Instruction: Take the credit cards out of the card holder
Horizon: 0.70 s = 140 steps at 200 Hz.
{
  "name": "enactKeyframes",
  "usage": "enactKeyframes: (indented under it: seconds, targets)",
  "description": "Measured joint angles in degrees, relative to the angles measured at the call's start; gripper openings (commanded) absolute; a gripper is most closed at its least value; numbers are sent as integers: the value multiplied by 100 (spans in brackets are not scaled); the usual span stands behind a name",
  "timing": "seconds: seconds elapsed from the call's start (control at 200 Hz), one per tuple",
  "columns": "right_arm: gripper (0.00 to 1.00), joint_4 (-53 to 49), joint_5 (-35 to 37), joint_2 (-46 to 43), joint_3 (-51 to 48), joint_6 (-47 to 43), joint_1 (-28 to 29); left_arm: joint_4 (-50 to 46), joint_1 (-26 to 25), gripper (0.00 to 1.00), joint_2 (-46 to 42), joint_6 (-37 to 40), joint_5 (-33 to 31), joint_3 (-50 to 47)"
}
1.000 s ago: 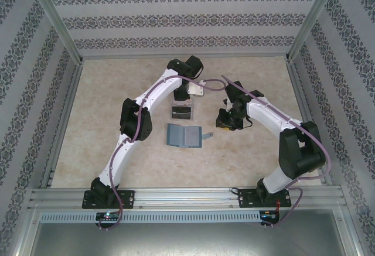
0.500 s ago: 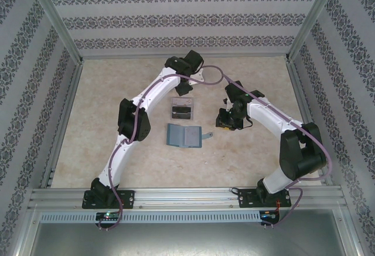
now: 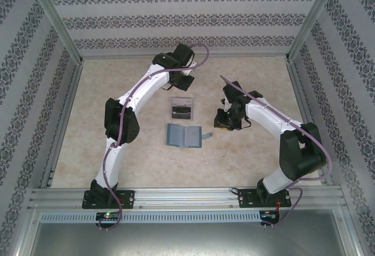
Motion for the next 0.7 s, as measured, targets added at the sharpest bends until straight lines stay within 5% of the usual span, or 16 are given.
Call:
enactKeyframes:
  seconds: [0.215, 0.699]
  targets:
    - [26, 42, -2, 2, 0, 7, 42, 787, 302, 0, -221, -1121, 863, -1255]
    - [26, 96, -7, 17, 9, 24, 188, 702, 271, 0, -1016, -2218, 892, -2114]
